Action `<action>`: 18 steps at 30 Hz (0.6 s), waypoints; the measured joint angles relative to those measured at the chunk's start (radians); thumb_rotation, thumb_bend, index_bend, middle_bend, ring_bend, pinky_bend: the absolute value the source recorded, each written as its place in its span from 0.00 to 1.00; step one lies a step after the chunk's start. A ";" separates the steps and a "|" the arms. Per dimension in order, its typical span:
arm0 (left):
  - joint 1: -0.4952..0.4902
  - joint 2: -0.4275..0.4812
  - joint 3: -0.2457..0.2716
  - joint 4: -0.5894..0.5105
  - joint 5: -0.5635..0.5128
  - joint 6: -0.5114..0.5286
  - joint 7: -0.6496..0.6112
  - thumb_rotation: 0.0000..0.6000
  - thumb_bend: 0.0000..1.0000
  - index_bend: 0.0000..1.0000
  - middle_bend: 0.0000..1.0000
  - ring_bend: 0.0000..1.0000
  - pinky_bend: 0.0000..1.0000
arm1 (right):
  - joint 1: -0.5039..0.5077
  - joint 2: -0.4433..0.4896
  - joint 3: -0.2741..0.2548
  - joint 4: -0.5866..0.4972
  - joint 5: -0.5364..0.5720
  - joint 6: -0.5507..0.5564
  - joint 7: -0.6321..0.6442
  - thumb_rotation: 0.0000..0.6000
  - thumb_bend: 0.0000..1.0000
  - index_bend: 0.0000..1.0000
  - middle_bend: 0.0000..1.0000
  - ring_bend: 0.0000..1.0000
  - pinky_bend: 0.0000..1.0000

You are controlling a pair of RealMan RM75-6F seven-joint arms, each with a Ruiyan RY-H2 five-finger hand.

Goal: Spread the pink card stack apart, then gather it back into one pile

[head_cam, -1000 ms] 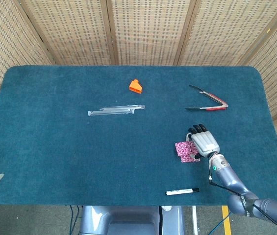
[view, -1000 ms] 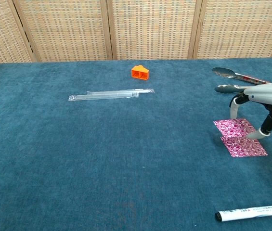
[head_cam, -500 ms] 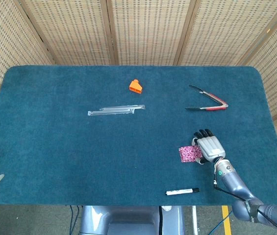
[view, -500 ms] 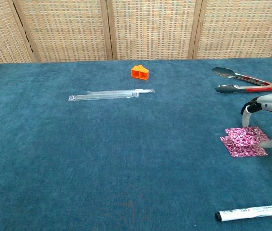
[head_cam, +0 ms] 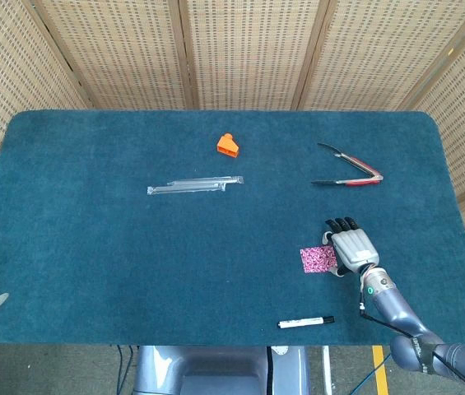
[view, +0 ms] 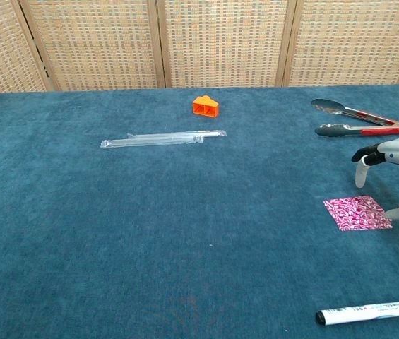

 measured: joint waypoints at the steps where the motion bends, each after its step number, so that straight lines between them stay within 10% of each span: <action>1: 0.000 0.000 0.000 0.000 -0.001 0.001 0.000 0.72 0.10 0.17 0.00 0.00 0.00 | 0.000 -0.001 0.001 0.001 0.000 0.001 0.001 1.00 0.24 0.28 0.07 0.00 0.00; 18: 0.003 -0.017 -0.008 0.007 -0.005 0.020 0.008 0.72 0.10 0.17 0.00 0.00 0.00 | -0.047 0.057 0.059 -0.055 -0.027 0.119 0.067 1.00 0.26 0.26 0.07 0.00 0.00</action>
